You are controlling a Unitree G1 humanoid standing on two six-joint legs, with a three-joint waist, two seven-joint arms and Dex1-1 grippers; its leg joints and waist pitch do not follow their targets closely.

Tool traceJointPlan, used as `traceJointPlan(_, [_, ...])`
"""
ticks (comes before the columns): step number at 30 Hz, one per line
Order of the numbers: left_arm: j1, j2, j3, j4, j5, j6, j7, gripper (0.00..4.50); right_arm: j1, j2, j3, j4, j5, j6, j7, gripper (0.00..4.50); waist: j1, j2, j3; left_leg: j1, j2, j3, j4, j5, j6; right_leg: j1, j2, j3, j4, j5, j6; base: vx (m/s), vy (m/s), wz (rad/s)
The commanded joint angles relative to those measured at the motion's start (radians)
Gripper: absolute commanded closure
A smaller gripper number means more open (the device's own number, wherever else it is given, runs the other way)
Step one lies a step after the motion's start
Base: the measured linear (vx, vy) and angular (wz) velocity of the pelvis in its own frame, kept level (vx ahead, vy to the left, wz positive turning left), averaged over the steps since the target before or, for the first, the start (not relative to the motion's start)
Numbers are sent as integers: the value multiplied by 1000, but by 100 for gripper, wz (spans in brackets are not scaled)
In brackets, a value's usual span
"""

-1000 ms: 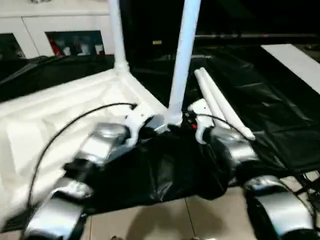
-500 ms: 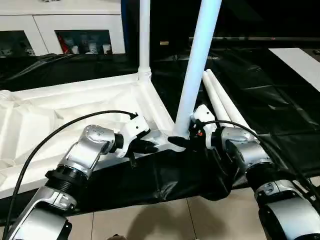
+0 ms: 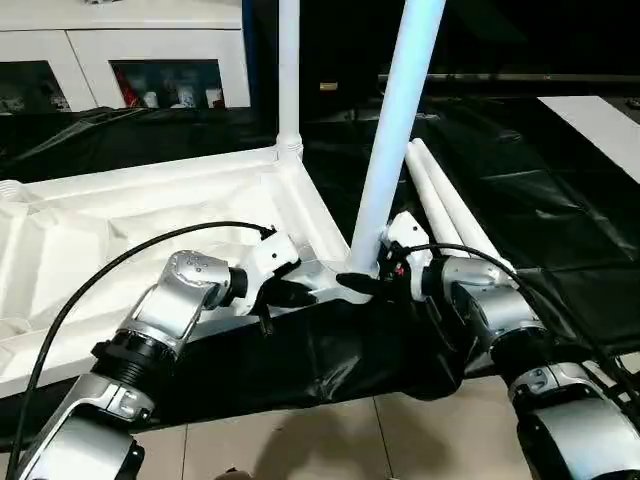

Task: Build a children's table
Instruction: Rotate leg to tighten

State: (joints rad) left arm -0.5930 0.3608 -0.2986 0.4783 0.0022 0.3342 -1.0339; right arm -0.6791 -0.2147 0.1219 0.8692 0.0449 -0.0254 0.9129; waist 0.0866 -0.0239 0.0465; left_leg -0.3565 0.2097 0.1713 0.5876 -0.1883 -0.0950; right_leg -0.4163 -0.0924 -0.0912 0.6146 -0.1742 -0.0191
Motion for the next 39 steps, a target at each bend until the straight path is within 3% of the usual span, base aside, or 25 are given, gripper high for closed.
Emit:
traceJointPlan(1, [-66, -87, 51, 105, 28, 7, 209, 450, -26, 46, -98, 79, 5, 109, -313, 175, -8, 0, -58, 5, 17, 7, -70, -172, 35, 59, -47, 53, -72, -202, -224, 0, 0, 0])
traceJointPlan(2, [-69, -91, 54, 111, 29, 8, 220, 450, -27, 49, -103, 82, 8, 114, -327, 175, -8, 1, -54, 11, 15, 8, -70, -190, 23, 55, -46, 54, -79, -242, -214, 0, 0, 0])
traceJointPlan(3, [-88, -120, 69, 144, 33, 6, 282, 450, -31, 78, -152, 98, 39, 151, -431, 176, -5, -2, -60, 14, 15, 4, -72, -213, 6, 61, -51, 52, -82, -302, -194, 0, 0, 0])
traceJointPlan(5, [-101, -144, 77, 162, 32, 9, 316, 450, -31, 104, -186, 105, 66, 182, -498, 176, -5, -2, -60, 6, 16, 2, -75, -198, 2, 62, -52, 53, -82, -298, -173, 0, 0, 0])
traceJointPlan(9, [-115, -180, 71, 166, 29, -12, 328, 450, -15, 136, -172, 91, 49, 171, -532, 176, -4, -1, -63, 3, 12, 4, -72, -189, 17, 63, -49, 52, -80, -247, -173, 0, 0, 0])
traceJointPlan(10, [-125, -186, 50, 181, 44, -64, 322, 450, -8, 150, -143, 80, 26, 124, -519, 176, -3, 0, -63, 3, 12, 4, -72, -186, 20, 63, -49, 51, -80, -244, -174, 0, 0, 0])
traceJointPlan(11, [-134, -188, 42, 203, 53, -99, 320, 450, -11, 161, -142, 76, 28, 101, -507, 176, -4, 8, -62, 2, 13, 4, -72, -187, 20, 62, -49, 52, -83, -236, -173, 0, 0, 0])
traceJointPlan(12, [-138, -189, 41, 213, 57, -112, 321, 450, -12, 165, -145, 75, 32, 95, -503, 176, -4, 6, -63, 2, 11, 4, -71, -189, 23, 62, -49, 51, -83, -235, -172, 0, 0, 0])
traceJointPlan(13, [-143, -191, 41, 224, 59, -123, 322, 450, -15, 170, -149, 76, 36, 91, -501, 121, -3, 9, -63, 7, 12, 5, -71, -190, 27, 60, -47, 52, -82, -219, -182, 0, 0, 0])
traceJointPlan(18, [-157, -182, 46, 255, 62, -179, 326, 450, -15, 155, -144, 7, 26, 67, -521, 73, -2, 8, -62, 3, 11, 4, -73, -197, 29, 63, -51, 50, -86, -275, -166, 0, 0, 0])
traceJointPlan(19, [-156, -182, 45, 255, 63, -201, 327, 450, -6, 147, -148, -29, 42, 79, -491, 73, -1, -5, -63, 0, 11, 5, -71, -187, 35, 66, -50, 50, -85, -272, -160, 0, 0, 0])
traceJointPlan(21, [-154, -184, 48, 257, 65, -228, 334, 450, 15, 131, -150, -89, 60, 93, -446, 73, 3, 0, -64, -2, 12, 4, -70, -162, 49, 66, -49, 51, -82, -248, -154, 0, 0, 0])
traceJointPlan(23, [-153, -188, 59, 259, 62, -248, 348, 450, 42, 114, -147, -151, 74, 109, -411, 73, 5, -7, -65, -7, 11, 4, -69, -137, 61, 70, -48, 50, -78, -220, -150, 0, 0, 0])
traceJointPlan(25, [-156, -200, 83, 267, 53, -286, 383, 450, 101, 78, -140, -275, 97, 137, -351, 67, 9, -6, -66, -8, 13, 4, -66, -106, 81, 70, -47, 50, -74, -175, -148, 0, 0, 0])
traceJointPlan(26, [-164, -211, 106, 274, 35, -302, 402, 404, 147, 45, -133, -357, 110, 157, -311, 64, 9, -7, -67, -8, 11, 5, -65, -95, 85, 70, -46, 50, -74, -158, -152, 0, 0, 0])
traceJointPlan(28, [-169, -218, 123, 270, 20, -300, 407, 393, 177, 21, -127, -403, 116, 171, -285, 64, 16, -4, -75, -8, 15, 3, -58, -53, 103, 71, -48, 51, -60, -56, -190, 0, 0, 0])
traceJointPlan(30, [-166, -219, 141, 230, -11, -276, 379, 373, 223, -19, -107, -469, 117, 197, -240, 64, 18, 2, -75, -7, 17, 2, -55, -35, 109, 70, -47, 50, -52, 7, -225, 0, 0, 0])
traceJointPlan(31, [-162, -215, 145, 210, -14, -274, 376, 361, 238, -31, -97, -490, 113, 211, -225, 64, 14, -3, -71, -10, 16, 4, -55, -56, 118, 68, -45, 47, -53, 12, -244, 0, 0, 0])
traceJointPlan(34, [-142, -198, 164, 142, -32, -247, 371, 329, 260, -43, -76, -515, 95, 231, -209, 64, 8, -4, -66, -11, 16, 4, -59, -101, 108, 71, -50, 47, -61, -61, -234, 0, 0, 0])
traceJointPlan(37, [-106, -142, 185, 45, -23, -171, 382, 315, 240, -24, -63, -462, 48, 226, -267, 64, 2, 0, -59, -10, 17, 3, -65, -155, 61, 66, -52, 47, -77, -220, -184, 0, 0, 0])
traceJointPlan(38, [-83, -101, 217, -8, -12, -107, 415, 310, 221, -5, -54, -432, 32, 230, -307, 64, 0, -5, -59, -11, 17, 2, -66, -158, 54, 66, -51, 47, -78, -236, -177, 0, 0, 0])
traceJointPlan(39, [-72, -81, 233, -31, -5, -84, 431, 300, 210, 4, -50, -416, 26, 231, -324, 64, -6, -2, -60, -12, 18, -1, -69, -154, 36, 67, -54, 46, -72, -243, -176, 0, 0, 0])
